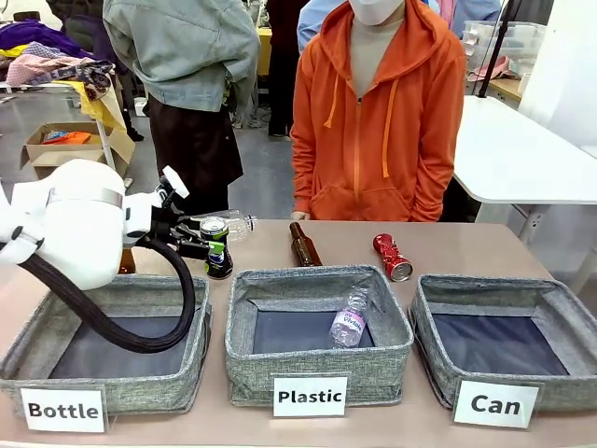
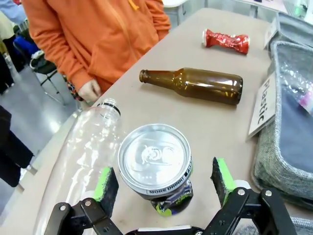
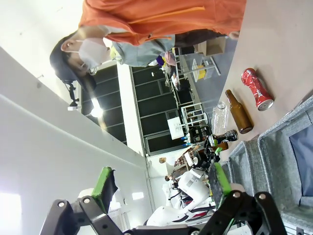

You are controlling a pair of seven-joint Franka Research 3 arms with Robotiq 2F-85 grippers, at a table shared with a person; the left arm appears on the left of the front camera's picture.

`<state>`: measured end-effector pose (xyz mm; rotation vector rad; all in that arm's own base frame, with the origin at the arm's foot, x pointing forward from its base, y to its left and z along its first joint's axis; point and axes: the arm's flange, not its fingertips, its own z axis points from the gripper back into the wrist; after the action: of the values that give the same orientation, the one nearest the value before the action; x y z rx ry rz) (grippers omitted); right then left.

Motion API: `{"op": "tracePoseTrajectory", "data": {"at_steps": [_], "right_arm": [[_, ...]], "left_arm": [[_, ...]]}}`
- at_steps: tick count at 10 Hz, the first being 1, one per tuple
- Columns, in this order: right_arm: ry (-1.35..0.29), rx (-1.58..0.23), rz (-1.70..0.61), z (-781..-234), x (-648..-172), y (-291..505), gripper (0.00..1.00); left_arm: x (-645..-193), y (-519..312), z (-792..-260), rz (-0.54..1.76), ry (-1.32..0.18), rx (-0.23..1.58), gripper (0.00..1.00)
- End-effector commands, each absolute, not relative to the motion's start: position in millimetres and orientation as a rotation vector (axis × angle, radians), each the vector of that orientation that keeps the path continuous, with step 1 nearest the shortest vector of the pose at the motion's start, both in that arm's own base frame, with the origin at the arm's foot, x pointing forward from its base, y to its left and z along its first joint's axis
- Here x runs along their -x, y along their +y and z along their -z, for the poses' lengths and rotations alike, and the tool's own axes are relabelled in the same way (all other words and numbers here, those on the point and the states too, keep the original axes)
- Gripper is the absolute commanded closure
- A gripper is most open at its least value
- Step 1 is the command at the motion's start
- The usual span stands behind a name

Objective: Sort the can waste into the basket.
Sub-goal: Pick up the can waste from the table and place it in the right Fabric basket.

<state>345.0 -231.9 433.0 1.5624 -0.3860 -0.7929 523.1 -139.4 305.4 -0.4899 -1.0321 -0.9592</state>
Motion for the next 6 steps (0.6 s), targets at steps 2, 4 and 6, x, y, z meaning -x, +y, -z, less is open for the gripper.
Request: {"op": "tracePoseTrajectory", "data": {"at_steps": [2, 4, 6], "right_arm": [[-0.386, -1.560, 0.774, -434.6, -345.4, -233.0, 0.00], [-0.386, -1.560, 0.774, -434.6, -345.4, -233.0, 0.00], [-0.386, -1.560, 0.774, -434.6, -345.4, -233.0, 0.00]], "left_arm": [[-529.2, -148.6, -293.9, 0.960, -1.087, 0.502, 0.00], [-530.6, -149.6, -291.4, 0.968, -1.109, 0.519, 0.00], [-531.4, -151.6, -289.3, 0.964, -1.090, 0.534, 0.02]]}}
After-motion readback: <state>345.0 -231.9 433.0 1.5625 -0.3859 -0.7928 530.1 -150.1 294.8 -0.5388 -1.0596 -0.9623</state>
